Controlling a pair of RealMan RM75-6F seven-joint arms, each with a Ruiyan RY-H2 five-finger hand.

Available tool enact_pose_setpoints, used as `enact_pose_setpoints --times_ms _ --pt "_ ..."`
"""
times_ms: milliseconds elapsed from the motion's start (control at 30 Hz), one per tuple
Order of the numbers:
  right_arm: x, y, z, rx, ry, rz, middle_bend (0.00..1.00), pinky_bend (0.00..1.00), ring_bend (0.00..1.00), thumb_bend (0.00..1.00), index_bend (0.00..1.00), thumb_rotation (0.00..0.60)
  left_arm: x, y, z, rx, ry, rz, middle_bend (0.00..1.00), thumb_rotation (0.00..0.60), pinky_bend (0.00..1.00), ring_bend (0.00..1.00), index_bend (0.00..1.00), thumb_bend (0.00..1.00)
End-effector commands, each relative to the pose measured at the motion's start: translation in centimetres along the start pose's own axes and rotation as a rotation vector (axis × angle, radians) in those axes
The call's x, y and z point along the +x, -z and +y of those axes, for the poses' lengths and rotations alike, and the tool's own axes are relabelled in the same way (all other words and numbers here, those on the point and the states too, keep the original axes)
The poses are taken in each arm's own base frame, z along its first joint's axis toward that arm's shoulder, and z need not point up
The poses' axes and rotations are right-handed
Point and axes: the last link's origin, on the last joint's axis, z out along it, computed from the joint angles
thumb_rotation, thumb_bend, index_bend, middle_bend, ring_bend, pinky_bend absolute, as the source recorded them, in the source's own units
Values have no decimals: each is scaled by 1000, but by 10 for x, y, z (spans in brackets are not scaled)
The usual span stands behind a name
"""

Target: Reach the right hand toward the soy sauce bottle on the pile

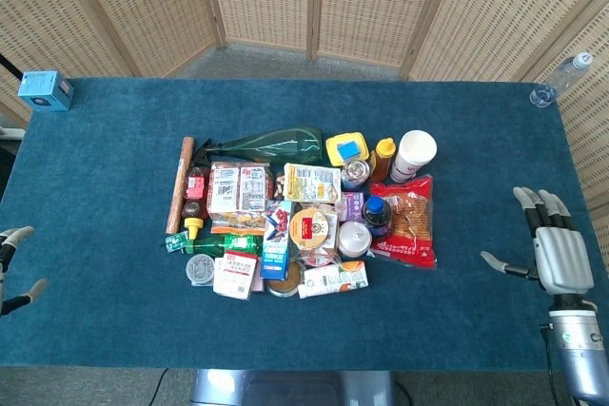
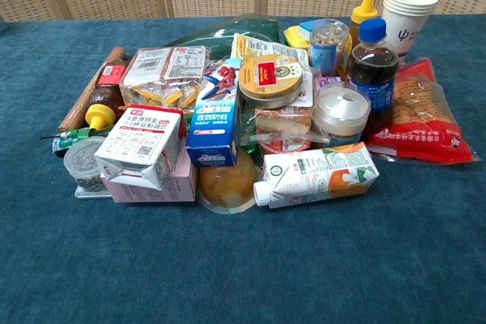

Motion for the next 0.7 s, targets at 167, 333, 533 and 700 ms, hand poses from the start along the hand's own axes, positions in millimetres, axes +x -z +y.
enact_pose_setpoints --times_ms 167,333,533,700 --pt "-6 -8 -17 78 -279 -131 104 35 0 0 0 421 -1 0 1 0 0 -5 306 600 0 298 239 0" --pt "-12 -21 -30 129 -324 -182 104 36 0 0 0 440 -1 0 0 5 -1 -5 306 600 0 297 239 0" --pt "-21 -36 -45 169 -367 -243 104 35 0 0 0 453 1 3 -3 18 -4 -2 305 600 0 297 238 0" --pt "-28 -48 -54 190 -389 -287 104 35 0 0 0 452 2 5 -6 28 -4 -1 306 600 0 297 238 0"
